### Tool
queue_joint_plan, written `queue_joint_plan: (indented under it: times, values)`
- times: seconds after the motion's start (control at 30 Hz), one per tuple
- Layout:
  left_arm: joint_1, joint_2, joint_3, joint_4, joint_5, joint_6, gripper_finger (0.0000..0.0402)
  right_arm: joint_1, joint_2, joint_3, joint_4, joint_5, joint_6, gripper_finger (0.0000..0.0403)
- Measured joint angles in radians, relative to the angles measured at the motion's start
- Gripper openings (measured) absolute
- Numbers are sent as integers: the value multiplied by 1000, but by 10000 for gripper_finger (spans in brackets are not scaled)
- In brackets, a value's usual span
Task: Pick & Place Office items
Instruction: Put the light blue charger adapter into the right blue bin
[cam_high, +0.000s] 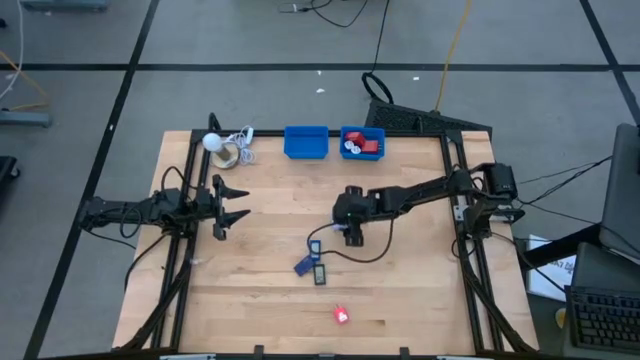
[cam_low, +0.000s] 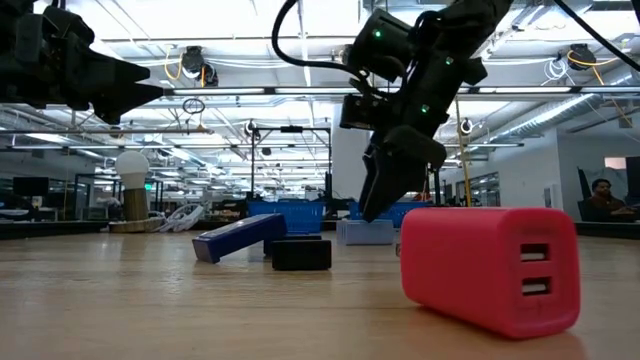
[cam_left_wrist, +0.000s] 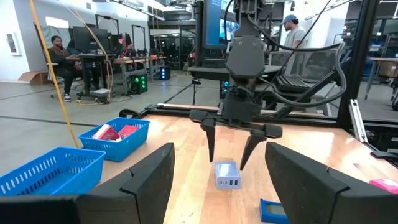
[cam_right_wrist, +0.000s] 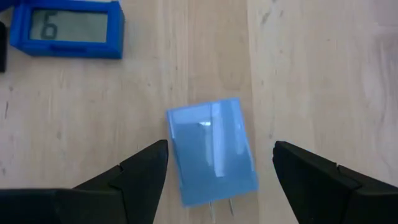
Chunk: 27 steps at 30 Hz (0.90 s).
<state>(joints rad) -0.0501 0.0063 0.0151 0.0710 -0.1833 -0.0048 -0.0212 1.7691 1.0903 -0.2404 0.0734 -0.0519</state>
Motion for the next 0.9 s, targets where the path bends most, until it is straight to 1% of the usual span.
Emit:
queue_joint_plan:
  times: [0.03,0.2,0.43,0.5,0.67,0.9]
  values:
    - [0,0,0,0,0,0,255,-3,0,-6,14,-4,-5,276]
    - [0,0,0,0,0,0,255,-5,0,-59,114,-105,-22,276]
    - [0,0,0,0,0,0,255,-4,1,-145,216,-101,-16,276]
    - [0,0,0,0,0,0,255,-4,1,-163,220,-101,-17,276]
    - [0,0,0,0,0,0,255,-4,0,-187,246,-102,-18,276]
    - [0,0,0,0,0,0,255,-4,-1,-223,345,-104,-45,276]
